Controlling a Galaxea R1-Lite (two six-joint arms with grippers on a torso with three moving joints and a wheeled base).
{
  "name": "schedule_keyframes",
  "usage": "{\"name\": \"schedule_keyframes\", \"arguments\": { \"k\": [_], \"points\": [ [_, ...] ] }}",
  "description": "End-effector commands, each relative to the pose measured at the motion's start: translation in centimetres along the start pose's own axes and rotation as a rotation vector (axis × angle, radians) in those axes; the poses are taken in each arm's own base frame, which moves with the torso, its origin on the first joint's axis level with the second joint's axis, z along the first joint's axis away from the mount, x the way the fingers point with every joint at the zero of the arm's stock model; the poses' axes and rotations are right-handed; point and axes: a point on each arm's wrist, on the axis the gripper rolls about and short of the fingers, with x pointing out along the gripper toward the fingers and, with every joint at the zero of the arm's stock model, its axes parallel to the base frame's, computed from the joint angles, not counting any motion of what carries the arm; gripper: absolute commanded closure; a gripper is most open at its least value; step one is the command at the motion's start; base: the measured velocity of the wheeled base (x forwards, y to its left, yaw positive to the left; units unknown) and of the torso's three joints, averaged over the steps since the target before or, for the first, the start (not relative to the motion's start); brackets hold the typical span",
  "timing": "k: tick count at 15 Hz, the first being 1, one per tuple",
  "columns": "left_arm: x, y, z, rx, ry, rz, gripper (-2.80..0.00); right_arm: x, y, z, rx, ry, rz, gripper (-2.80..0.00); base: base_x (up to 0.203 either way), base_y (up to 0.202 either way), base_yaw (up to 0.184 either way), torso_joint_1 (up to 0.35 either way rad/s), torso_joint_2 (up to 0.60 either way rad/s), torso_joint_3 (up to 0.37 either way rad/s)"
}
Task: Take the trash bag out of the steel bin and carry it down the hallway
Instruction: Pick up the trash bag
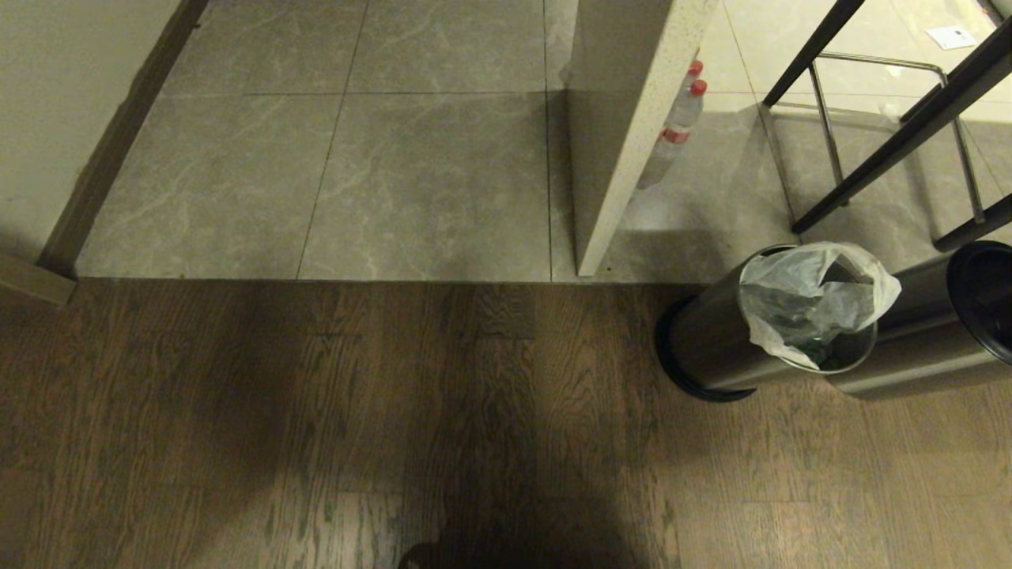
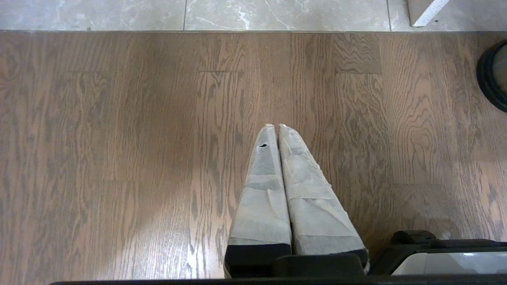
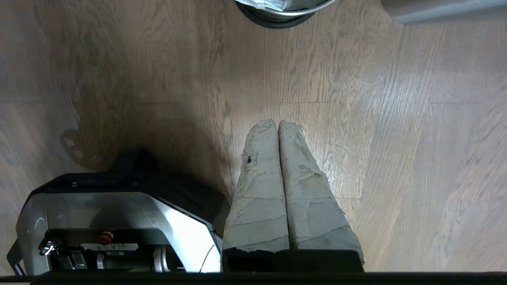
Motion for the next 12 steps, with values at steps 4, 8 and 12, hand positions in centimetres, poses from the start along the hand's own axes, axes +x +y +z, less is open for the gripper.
{"name": "schedule_keyframes", "arguments": {
  "k": [4,8,12],
  "points": [
    [0.0,0.0,0.0,0.000,0.002,0.001,0.00,-0.1,0.0,-0.1,-0.002,-0.001,0.002,0.00,0.000,0.000,0.000,0.000,0.00,0.000],
    [0.0,0.0,0.0,0.000,0.002,0.001,0.00,-0.1,0.0,-0.1,-0.002,-0.001,0.002,0.00,0.000,0.000,0.000,0.000,0.00,0.000],
    [0.0,0.0,0.0,0.000,0.002,0.001,0.00,-0.7,1.0,-3.5,0.010,0.032,0.025,0.00,0.000,0.000,0.000,0.000,0.00,0.000]
  ]
}}
